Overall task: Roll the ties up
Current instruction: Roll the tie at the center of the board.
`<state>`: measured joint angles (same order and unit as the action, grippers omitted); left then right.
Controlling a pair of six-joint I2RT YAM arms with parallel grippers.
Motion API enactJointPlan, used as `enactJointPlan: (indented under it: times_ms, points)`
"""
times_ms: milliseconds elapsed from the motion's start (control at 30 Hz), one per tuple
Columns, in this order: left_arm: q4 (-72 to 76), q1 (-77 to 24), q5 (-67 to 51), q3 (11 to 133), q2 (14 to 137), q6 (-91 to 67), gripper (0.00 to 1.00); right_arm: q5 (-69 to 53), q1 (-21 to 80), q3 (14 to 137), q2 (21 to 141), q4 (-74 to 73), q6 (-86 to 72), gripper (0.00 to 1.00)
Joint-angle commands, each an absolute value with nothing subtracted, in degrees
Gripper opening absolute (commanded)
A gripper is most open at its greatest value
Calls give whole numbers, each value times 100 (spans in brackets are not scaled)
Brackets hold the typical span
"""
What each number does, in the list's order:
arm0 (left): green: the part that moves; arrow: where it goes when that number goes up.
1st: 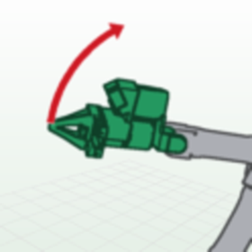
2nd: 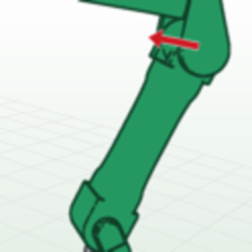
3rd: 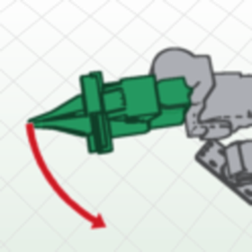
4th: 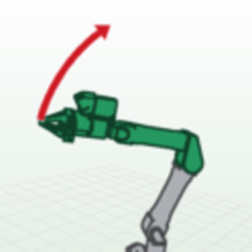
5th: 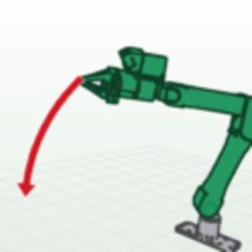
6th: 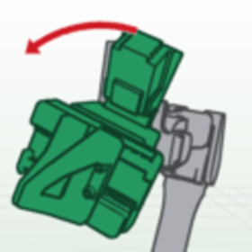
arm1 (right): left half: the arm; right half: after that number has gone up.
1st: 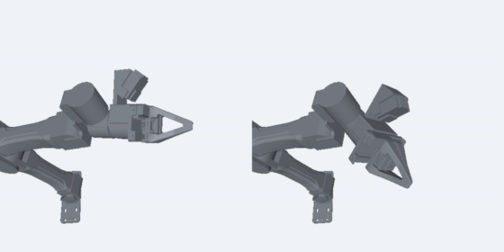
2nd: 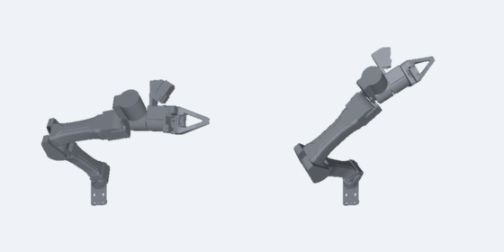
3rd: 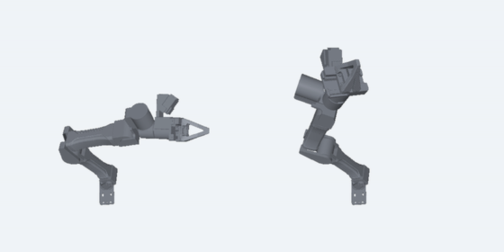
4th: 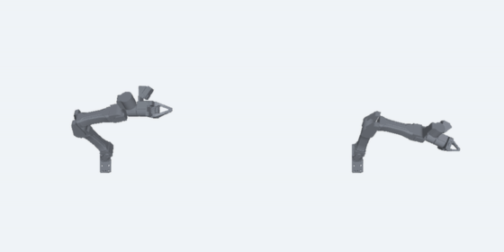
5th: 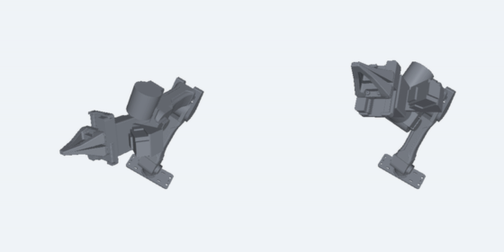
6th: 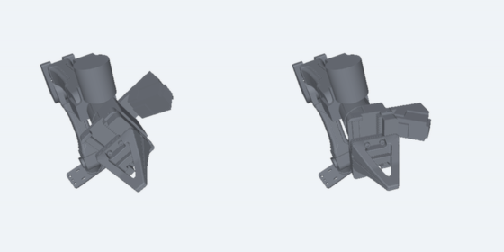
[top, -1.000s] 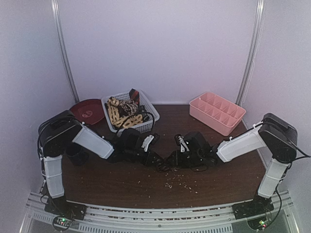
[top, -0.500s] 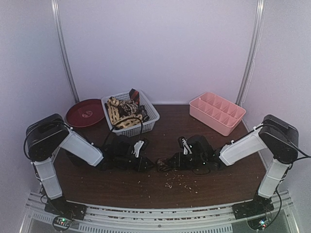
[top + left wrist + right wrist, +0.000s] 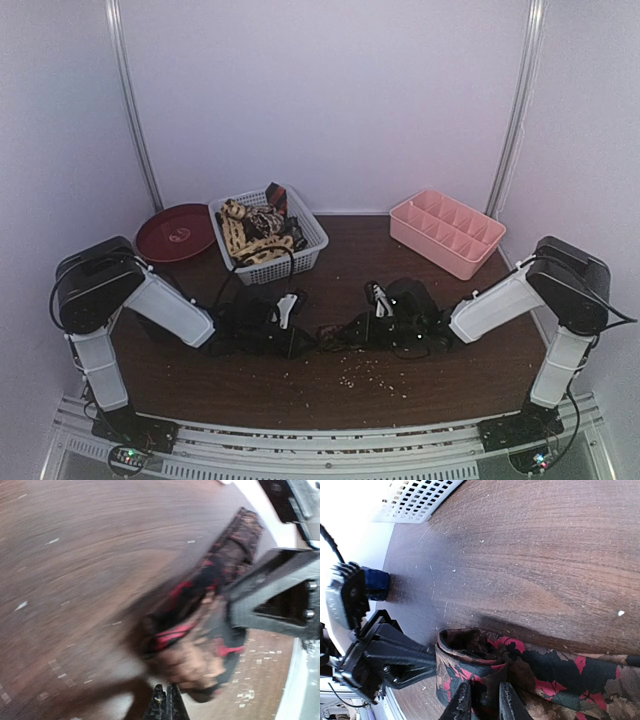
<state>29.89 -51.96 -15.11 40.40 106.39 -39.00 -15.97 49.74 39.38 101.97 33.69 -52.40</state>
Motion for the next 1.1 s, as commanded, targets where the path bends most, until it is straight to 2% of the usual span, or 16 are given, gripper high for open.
enactJointPlan:
  times_ms: [0, 233, 533, 1067]
  points:
    - [2733, -5177, -945, 3803, 10345, -3939, 0, -1829, 4983, 3841, 10391, 3806, -5478, 20]
    - [2454, -5181, -730, 3979, 10519, -3892, 0, -1785, 4990, 3892, 10508, 3754, -5380, 20]
    - [2998, -5206, -1316, 4147, 10983, -3934, 0, -1496, 4967, 3988, 10378, 3194, -4987, 21]
    - [3584, -5221, -1992, 4353, 10779, -4238, 0, -1365, 4872, 4045, 10226, 3002, -4621, 22]
